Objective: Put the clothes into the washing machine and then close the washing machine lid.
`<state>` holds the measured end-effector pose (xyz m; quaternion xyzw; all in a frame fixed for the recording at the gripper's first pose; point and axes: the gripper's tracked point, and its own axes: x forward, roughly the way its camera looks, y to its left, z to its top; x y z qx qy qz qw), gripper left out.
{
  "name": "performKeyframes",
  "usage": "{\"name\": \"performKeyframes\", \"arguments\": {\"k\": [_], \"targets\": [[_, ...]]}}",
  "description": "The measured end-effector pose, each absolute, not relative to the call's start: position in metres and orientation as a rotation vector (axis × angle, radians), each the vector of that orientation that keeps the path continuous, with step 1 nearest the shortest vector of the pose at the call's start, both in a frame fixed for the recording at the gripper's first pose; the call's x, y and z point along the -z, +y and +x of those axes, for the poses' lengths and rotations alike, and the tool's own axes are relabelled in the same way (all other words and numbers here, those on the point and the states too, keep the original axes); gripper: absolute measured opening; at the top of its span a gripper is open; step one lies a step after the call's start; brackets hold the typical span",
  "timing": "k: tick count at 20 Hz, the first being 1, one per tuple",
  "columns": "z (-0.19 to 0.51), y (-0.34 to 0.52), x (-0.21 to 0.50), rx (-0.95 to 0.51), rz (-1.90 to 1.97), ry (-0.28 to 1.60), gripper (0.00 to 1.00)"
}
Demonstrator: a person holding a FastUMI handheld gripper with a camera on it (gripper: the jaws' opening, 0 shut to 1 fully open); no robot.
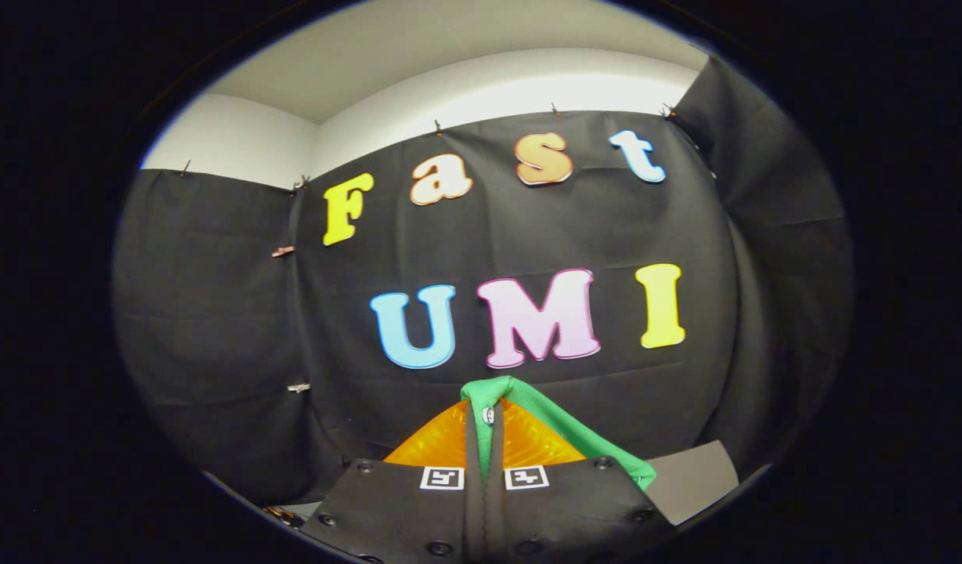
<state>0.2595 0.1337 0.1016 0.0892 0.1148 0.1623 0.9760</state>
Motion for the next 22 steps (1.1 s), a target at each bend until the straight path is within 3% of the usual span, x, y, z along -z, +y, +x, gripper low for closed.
{"name": "performKeyframes", "arguments": {"k": [11, 22], "targets": [[0.250, 0.303, -0.062, -0.637, 0.216, 0.302, 0.05], [0.269, 0.370, 0.132, -0.718, 0.171, 0.612, 0.05]]}}
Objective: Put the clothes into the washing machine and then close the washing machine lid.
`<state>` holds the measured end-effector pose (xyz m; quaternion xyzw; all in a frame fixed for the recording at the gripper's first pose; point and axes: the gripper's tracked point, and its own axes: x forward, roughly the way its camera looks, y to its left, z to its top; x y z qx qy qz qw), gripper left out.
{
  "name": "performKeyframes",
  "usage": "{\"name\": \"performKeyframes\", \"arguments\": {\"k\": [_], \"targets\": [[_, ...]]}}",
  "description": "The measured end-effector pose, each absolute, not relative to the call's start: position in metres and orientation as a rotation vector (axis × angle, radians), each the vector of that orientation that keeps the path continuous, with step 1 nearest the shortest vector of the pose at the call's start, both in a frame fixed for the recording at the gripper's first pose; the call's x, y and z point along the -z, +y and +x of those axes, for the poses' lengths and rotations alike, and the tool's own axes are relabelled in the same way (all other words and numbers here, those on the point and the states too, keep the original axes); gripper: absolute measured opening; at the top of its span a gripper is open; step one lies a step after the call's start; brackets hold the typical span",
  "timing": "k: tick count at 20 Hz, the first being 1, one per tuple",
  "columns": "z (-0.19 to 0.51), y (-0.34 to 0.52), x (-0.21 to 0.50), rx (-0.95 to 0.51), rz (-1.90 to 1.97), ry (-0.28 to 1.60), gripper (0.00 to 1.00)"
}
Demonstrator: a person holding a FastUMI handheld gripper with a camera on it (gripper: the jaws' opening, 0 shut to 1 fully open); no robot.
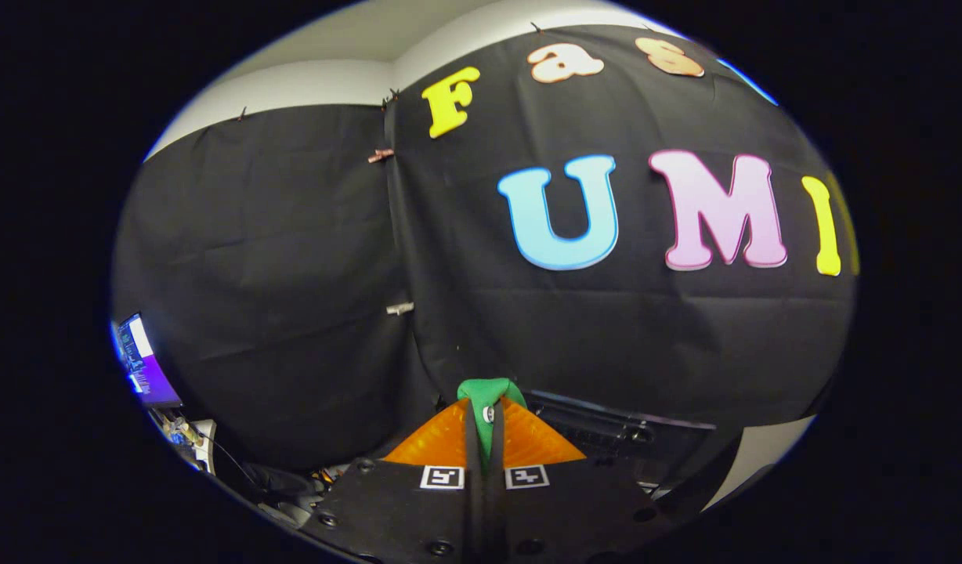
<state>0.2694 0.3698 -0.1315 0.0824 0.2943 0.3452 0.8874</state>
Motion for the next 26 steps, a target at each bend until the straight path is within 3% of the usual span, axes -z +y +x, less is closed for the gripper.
{"name": "performKeyframes", "arguments": {"k": [9, 19, 20, 26], "targets": [[0.267, 0.360, 0.283, -0.681, 0.047, 0.933, 0.05], [0.239, 0.333, 0.361, -0.570, -0.011, 1.232, 0.05], [0.238, 0.332, 0.363, -0.567, -0.003, 1.242, 0.09], [0.242, 0.339, 0.347, -0.608, 0.014, 1.194, 0.99]]}}
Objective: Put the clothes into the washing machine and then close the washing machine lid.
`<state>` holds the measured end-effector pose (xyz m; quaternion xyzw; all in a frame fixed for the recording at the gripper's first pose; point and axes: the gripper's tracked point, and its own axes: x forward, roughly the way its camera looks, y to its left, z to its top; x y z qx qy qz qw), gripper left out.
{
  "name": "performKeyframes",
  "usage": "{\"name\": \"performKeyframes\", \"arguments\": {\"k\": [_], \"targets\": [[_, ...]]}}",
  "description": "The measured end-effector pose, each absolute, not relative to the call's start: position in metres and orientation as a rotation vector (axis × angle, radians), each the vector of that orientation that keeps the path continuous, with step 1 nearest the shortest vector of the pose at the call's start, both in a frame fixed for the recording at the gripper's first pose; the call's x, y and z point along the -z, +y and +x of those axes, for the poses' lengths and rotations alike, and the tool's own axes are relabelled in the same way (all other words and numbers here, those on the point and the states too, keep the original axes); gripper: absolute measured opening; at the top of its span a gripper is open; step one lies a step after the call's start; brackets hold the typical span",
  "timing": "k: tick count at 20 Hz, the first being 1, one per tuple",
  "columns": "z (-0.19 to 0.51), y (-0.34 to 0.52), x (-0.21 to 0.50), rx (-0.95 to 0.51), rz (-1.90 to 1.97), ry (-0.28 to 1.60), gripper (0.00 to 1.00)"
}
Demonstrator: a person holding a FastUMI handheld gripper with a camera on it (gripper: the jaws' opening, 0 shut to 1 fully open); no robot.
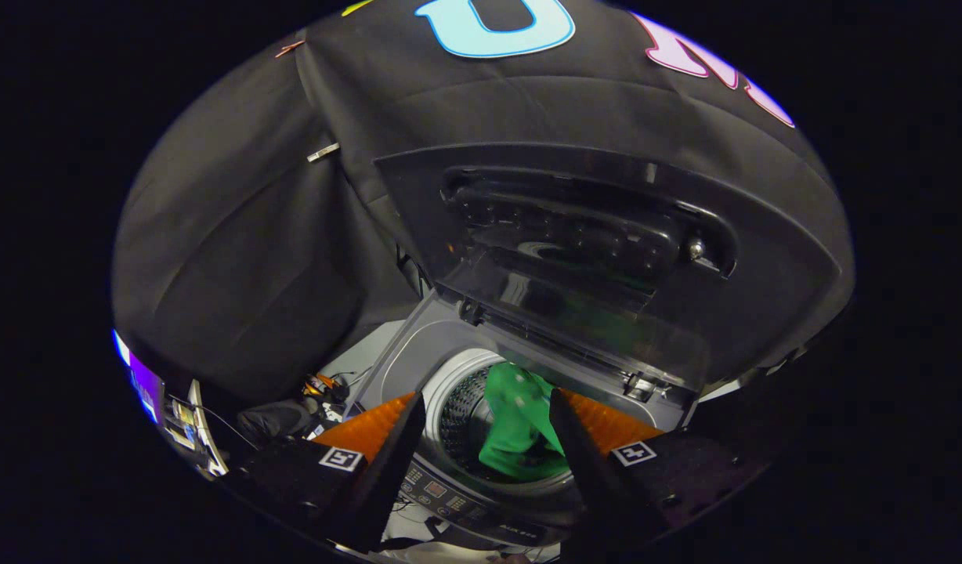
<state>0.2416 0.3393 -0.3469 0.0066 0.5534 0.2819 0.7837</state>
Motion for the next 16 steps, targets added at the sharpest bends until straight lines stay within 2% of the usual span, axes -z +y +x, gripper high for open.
{"name": "performKeyframes", "arguments": {"k": [5, 10, 16], "targets": [[0.250, 0.351, 0.326, -0.652, 0.043, 1.118, 0.99], [0.274, 0.369, 0.279, -0.718, 0.092, 0.901, 0.99], [0.327, 0.358, 0.224, -0.641, 0.202, 0.602, 0.99]]}}
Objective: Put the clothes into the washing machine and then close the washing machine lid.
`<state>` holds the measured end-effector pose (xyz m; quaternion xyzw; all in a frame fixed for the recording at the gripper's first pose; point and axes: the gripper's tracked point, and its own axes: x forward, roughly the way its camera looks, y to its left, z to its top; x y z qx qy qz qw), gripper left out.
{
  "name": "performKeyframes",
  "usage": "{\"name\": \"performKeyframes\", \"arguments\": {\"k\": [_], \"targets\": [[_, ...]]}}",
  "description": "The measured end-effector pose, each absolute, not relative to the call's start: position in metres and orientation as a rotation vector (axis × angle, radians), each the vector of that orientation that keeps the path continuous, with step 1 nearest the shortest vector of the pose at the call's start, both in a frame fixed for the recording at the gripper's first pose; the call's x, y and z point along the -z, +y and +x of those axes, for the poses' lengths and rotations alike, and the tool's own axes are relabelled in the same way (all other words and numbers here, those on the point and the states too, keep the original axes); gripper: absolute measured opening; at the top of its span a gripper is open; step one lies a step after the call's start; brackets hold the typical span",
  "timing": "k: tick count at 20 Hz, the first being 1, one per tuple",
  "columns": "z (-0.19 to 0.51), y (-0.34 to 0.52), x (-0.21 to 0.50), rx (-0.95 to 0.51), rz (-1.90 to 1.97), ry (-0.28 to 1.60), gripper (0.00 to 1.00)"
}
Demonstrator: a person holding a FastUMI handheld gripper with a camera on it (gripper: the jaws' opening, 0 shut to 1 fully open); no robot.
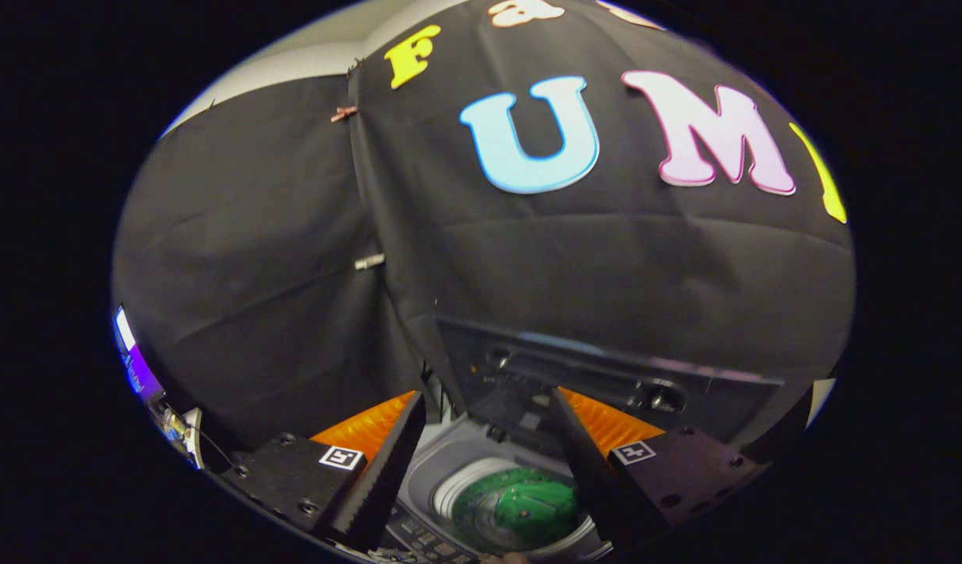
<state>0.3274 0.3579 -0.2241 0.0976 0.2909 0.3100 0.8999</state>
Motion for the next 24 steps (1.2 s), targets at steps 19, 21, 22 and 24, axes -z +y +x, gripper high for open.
{"name": "performKeyframes", "arguments": {"k": [19, 21, 22, 24], "targets": [[0.405, 0.244, 0.243, -0.128, 0.113, 0.479, 0.99], [0.405, 0.239, 0.253, -0.102, 0.111, 0.518, 0.99], [0.403, 0.239, 0.254, -0.100, 0.115, 0.529, 0.99], [0.403, 0.239, 0.255, -0.102, 0.096, 0.522, 0.99]]}}
